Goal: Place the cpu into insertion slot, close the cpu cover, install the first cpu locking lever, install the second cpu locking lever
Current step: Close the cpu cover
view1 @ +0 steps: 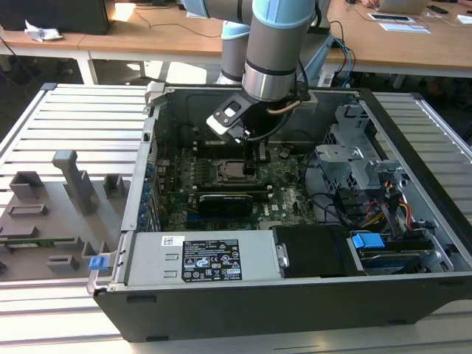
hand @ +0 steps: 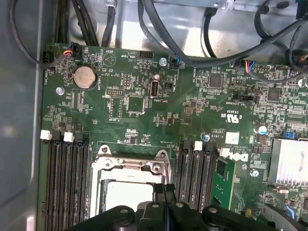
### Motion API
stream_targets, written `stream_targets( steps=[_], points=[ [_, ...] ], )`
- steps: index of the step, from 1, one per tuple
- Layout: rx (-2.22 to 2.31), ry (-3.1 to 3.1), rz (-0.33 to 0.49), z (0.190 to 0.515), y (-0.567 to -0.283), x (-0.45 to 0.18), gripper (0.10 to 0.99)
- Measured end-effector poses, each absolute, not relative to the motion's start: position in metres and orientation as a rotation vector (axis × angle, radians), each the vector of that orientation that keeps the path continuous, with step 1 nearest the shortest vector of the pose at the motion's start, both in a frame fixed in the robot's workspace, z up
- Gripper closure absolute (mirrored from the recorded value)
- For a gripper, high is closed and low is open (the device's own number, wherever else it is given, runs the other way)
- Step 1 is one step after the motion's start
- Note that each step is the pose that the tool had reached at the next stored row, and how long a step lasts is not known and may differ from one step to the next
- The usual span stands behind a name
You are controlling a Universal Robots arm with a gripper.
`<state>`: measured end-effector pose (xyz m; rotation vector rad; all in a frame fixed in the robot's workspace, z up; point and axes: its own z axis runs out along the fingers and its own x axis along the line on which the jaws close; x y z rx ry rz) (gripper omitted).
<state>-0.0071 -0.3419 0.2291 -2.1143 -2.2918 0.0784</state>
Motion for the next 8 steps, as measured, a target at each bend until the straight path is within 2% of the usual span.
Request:
stream_targets(
  steps=[8],
  points=[
    [-2.114, -2.292, 0.078, 0.256, -0.342, -0.007, 0.98]
  ],
)
